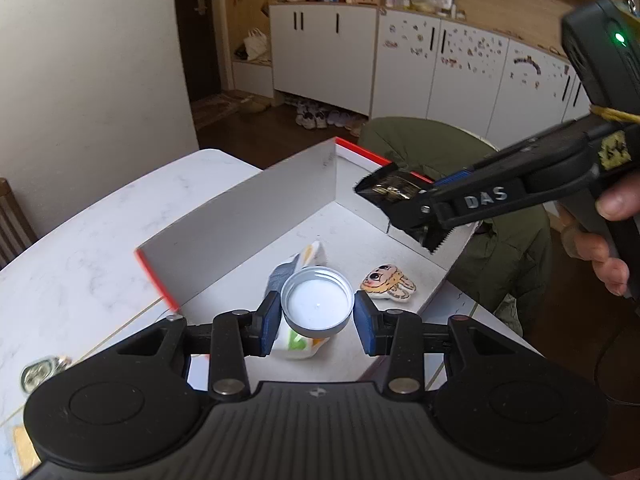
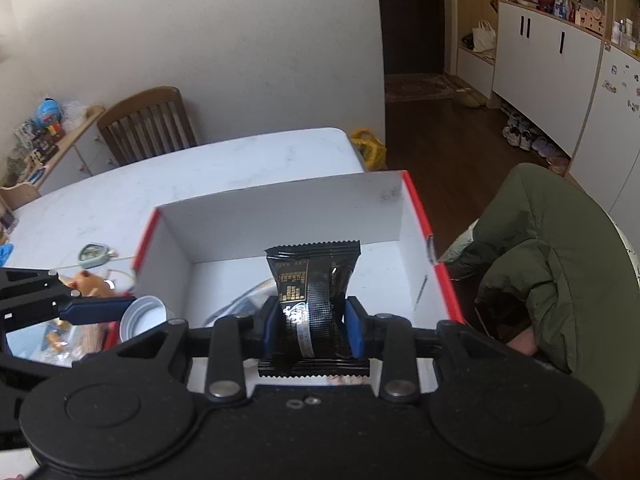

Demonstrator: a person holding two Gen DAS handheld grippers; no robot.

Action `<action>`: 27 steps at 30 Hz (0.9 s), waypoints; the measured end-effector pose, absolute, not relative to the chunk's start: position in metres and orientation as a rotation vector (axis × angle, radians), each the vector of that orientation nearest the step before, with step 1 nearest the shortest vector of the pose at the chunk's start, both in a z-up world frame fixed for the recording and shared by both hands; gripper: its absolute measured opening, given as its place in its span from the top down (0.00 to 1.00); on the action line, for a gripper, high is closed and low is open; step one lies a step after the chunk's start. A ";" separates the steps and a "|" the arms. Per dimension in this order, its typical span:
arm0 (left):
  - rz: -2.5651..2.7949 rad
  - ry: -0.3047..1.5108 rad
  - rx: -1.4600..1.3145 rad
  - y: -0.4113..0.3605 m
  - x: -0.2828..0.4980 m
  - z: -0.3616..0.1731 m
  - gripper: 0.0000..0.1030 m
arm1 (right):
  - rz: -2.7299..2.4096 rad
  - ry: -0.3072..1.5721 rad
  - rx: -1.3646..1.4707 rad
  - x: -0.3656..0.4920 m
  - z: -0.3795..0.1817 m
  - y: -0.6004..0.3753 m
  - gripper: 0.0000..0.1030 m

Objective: Organize objects
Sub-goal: 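Carry the packet and bottle cap into the shoebox and release both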

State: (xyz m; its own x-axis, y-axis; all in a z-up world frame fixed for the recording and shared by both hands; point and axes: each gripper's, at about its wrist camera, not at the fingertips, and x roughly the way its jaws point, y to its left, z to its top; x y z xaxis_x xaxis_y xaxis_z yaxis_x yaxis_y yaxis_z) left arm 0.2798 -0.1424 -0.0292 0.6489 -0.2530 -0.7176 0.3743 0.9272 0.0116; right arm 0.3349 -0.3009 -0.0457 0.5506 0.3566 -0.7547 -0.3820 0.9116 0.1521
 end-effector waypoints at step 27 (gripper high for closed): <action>-0.164 1.035 0.340 -0.156 0.404 -0.103 0.63 | 0.457 1.117 -0.142 0.391 -0.124 -0.290 0.68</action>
